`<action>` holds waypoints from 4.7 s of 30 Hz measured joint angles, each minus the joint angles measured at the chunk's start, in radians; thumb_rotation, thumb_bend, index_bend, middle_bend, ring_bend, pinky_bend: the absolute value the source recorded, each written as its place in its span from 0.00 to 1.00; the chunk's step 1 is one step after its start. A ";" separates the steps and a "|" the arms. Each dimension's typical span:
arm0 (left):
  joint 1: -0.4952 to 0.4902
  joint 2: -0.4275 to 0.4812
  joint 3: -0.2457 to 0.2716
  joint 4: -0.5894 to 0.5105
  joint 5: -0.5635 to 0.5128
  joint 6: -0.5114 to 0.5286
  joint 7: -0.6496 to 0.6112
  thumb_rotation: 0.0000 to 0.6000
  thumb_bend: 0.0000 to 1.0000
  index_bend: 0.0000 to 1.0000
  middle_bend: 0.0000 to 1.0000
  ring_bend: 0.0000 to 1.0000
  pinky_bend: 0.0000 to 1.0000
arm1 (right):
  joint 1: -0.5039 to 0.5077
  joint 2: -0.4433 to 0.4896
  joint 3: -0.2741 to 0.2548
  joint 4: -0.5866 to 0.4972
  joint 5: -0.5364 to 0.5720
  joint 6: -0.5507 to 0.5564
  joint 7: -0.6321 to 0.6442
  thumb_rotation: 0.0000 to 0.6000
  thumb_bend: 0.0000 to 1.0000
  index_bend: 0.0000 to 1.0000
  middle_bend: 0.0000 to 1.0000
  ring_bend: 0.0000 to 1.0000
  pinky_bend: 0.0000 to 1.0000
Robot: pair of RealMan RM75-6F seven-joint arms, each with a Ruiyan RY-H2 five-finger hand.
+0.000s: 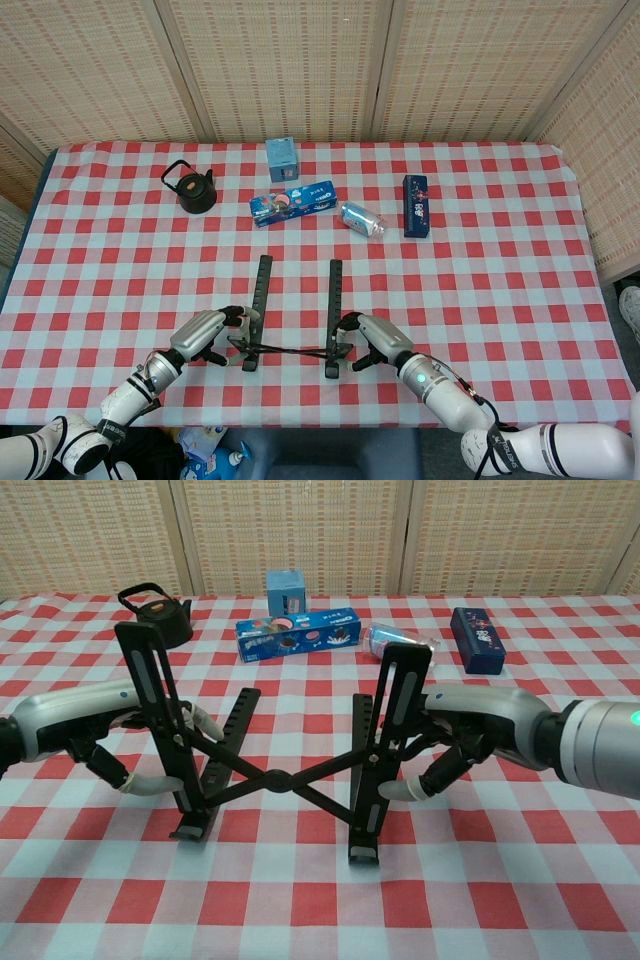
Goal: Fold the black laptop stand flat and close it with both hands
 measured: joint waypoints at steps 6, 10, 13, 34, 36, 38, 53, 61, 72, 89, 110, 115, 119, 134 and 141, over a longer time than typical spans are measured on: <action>0.001 0.011 0.004 -0.013 0.010 0.009 0.003 0.69 0.33 0.18 0.17 0.16 0.26 | -0.003 0.004 0.003 -0.012 -0.034 0.017 -0.014 1.00 0.19 0.19 0.18 0.10 0.14; -0.001 0.026 0.006 -0.032 0.014 0.006 0.005 0.61 0.33 0.06 0.09 0.09 0.24 | -0.005 -0.002 0.015 -0.017 -0.046 0.037 -0.018 1.00 0.14 0.03 0.12 0.06 0.14; 0.000 0.033 0.004 -0.042 0.014 0.013 0.006 0.61 0.33 0.01 0.03 0.05 0.23 | -0.007 -0.019 0.026 -0.011 -0.049 0.065 -0.025 1.00 0.13 0.00 0.09 0.04 0.14; 0.031 0.126 -0.042 -0.069 0.017 0.120 0.033 0.61 0.33 0.00 0.00 0.00 0.20 | -0.017 -0.156 0.133 0.104 -0.147 0.368 -0.146 1.00 0.12 0.00 0.00 0.00 0.00; 0.027 0.134 -0.048 -0.064 0.018 0.120 0.049 0.62 0.33 0.00 0.00 0.00 0.20 | -0.028 -0.138 0.130 0.091 -0.213 0.388 -0.150 1.00 0.12 0.00 0.00 0.00 0.00; 0.023 0.138 -0.058 -0.064 0.017 0.120 0.053 0.64 0.33 0.00 0.00 0.00 0.20 | -0.036 -0.115 0.127 0.077 -0.259 0.405 -0.160 1.00 0.12 0.00 0.00 0.00 0.00; -0.060 0.094 -0.085 0.044 0.029 0.048 0.251 1.00 0.33 0.00 0.00 0.00 0.20 | -0.016 0.016 0.020 0.055 -0.419 0.274 -0.312 1.00 0.07 0.00 0.00 0.00 0.00; -0.144 -0.032 -0.094 0.226 0.067 0.004 0.385 1.00 0.33 0.00 0.00 0.00 0.19 | 0.005 0.012 -0.065 0.140 -0.601 0.249 -0.443 1.00 0.00 0.00 0.00 0.00 0.00; -0.206 -0.190 -0.129 0.404 -0.006 -0.069 0.609 1.00 0.25 0.00 0.00 0.00 0.18 | -0.005 -0.115 -0.102 0.296 -0.693 0.276 -0.500 1.00 0.00 0.00 0.00 0.00 0.00; -0.216 -0.260 -0.160 0.520 -0.185 -0.160 0.771 1.00 0.22 0.00 0.00 0.00 0.17 | -0.007 -0.227 -0.098 0.469 -0.746 0.288 -0.485 1.00 0.00 0.00 0.00 0.00 0.00; -0.221 -0.273 -0.146 0.504 -0.201 -0.162 0.750 1.00 0.22 0.00 0.00 0.00 0.17 | 0.006 -0.315 -0.103 0.656 -0.763 0.263 -0.446 1.00 0.00 0.00 0.00 0.00 0.00; -0.221 -0.272 -0.145 0.495 -0.209 -0.167 0.748 1.00 0.22 0.00 0.00 0.00 0.17 | 0.010 -0.336 -0.108 0.691 -0.771 0.259 -0.437 1.00 0.00 0.00 0.00 0.00 0.00; -0.220 -0.271 -0.148 0.488 -0.221 -0.173 0.740 1.00 0.22 0.00 0.00 0.00 0.17 | 0.012 -0.347 -0.110 0.710 -0.778 0.261 -0.428 1.00 0.00 0.00 0.00 0.00 0.00; -0.220 -0.259 -0.160 0.439 -0.257 -0.204 0.679 1.00 0.22 0.00 0.00 0.00 0.17 | 0.017 -0.395 -0.104 0.770 -0.792 0.286 -0.405 1.00 0.00 0.00 0.00 0.00 0.00; -0.223 -0.257 -0.160 0.430 -0.258 -0.209 0.655 1.00 0.22 0.00 0.00 0.00 0.17 | 0.020 -0.407 -0.102 0.786 -0.795 0.292 -0.397 1.00 0.00 0.00 0.00 0.00 0.00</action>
